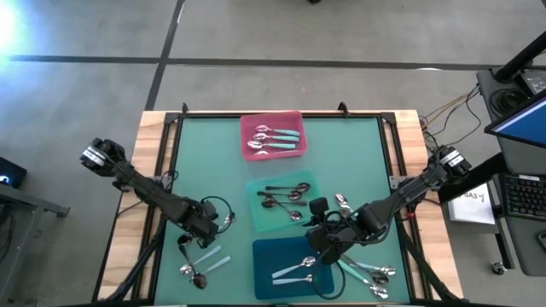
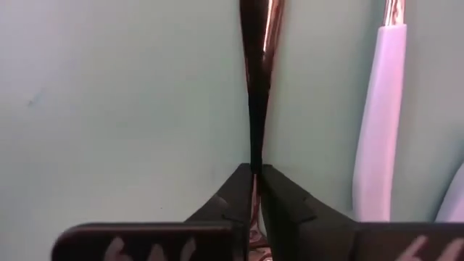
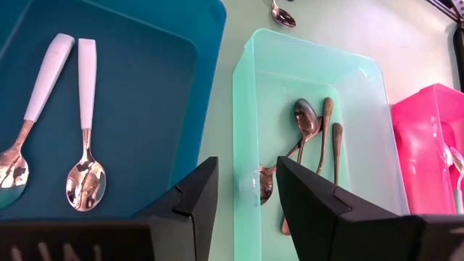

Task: Sort silverware by color (type)
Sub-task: Put the black spoon into the green bin

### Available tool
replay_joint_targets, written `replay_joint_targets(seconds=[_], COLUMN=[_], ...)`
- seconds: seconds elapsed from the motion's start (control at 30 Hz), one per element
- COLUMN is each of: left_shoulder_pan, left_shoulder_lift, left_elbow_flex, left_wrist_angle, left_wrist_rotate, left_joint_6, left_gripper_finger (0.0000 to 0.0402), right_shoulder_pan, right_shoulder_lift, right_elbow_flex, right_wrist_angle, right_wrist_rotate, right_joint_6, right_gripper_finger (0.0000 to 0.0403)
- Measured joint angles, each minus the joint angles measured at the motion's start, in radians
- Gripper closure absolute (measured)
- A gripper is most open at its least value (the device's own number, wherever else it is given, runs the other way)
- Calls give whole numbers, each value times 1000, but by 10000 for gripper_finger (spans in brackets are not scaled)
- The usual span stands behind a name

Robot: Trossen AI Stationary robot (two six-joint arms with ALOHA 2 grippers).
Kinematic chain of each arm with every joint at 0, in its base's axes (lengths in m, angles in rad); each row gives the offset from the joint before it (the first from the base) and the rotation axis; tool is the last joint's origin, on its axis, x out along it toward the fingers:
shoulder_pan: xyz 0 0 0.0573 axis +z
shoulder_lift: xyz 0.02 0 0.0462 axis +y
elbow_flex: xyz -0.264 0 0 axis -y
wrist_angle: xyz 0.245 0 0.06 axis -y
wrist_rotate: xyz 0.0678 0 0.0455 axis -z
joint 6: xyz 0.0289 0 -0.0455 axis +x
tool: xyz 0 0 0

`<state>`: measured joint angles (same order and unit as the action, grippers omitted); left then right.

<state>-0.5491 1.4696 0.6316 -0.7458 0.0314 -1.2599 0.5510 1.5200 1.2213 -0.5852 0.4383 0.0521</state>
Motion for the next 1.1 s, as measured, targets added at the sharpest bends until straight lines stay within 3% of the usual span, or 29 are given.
replay_joint_targets(seconds=[0.13, 0.37, 0.6, 0.83, 1.1], left_shoulder_pan=[3, 41, 153, 246, 332], left_shoulder_lift=[-18, -82, -103, -79, 8], left_elbow_flex=[28, 102, 215, 381, 402], left_wrist_angle=[-39, -134, -145, -53, 177], left_wrist_rotate=[-20, -181, -334, -509, -521], left_joint_6=[12, 28, 196, 474, 683], left_gripper_finger=[398, 400, 401, 401, 401], right_shoulder_pan=[0, 0, 0, 0, 0], right_shoulder_lift=[0, 0, 0, 0, 0], right_elbow_flex=[0, 0, 0, 0, 0], right_wrist_angle=[0, 0, 0, 0, 0], right_wrist_rotate=[0, 0, 0, 0, 0], right_joint_6=[0, 0, 0, 0, 0], right_gripper_finger=[271, 271, 271, 271, 271])
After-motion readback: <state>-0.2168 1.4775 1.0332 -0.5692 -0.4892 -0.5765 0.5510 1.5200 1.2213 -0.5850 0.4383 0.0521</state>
